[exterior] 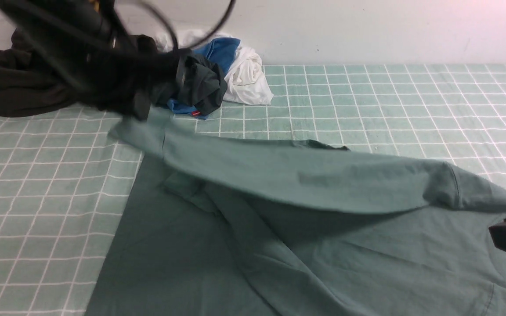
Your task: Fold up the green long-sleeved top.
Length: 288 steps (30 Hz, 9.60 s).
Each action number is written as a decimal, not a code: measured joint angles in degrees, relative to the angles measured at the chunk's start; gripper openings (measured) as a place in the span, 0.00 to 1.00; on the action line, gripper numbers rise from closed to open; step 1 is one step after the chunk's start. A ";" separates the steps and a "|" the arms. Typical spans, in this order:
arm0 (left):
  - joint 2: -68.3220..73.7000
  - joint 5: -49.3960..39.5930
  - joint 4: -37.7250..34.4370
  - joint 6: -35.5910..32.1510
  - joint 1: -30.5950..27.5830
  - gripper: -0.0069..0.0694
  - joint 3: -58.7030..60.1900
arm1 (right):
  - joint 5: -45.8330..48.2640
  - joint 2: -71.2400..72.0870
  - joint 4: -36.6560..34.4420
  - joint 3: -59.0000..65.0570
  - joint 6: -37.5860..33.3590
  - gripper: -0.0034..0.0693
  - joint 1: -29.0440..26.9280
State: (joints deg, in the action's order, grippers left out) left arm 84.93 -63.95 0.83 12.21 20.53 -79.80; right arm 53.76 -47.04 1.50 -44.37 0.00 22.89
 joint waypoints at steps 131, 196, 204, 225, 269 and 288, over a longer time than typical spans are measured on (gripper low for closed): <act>-15.83 5.37 7.26 -16.72 25.07 0.10 47.47 | -13.72 -29.86 10.92 18.94 -40.66 0.63 5.63; 45.03 -4.06 6.65 -17.52 -8.98 0.62 -42.66 | -5.34 -57.64 6.50 -25.69 6.98 0.64 -32.74; 45.03 -6.54 -2.17 -24.73 -7.16 0.28 -42.61 | -12.02 -62.95 1.19 -22.27 4.80 0.65 -37.65; 14.86 -6.82 0.09 -26.71 -5.82 0.09 -28.06 | -2.02 -46.23 7.96 -31.39 1.97 0.09 -36.56; -76.06 1.22 11.92 -4.99 -5.82 0.09 47.94 | 13.75 -48.95 -13.81 -57.13 -13.36 0.26 15.26; -79.51 1.83 11.87 -4.95 -5.82 0.09 49.44 | -11.87 11.35 -12.13 -5.10 -10.84 0.03 13.56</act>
State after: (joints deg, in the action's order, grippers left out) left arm 5.42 -62.12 12.70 7.26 14.72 -30.36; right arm 41.89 -35.69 -10.63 -49.47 -10.84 36.45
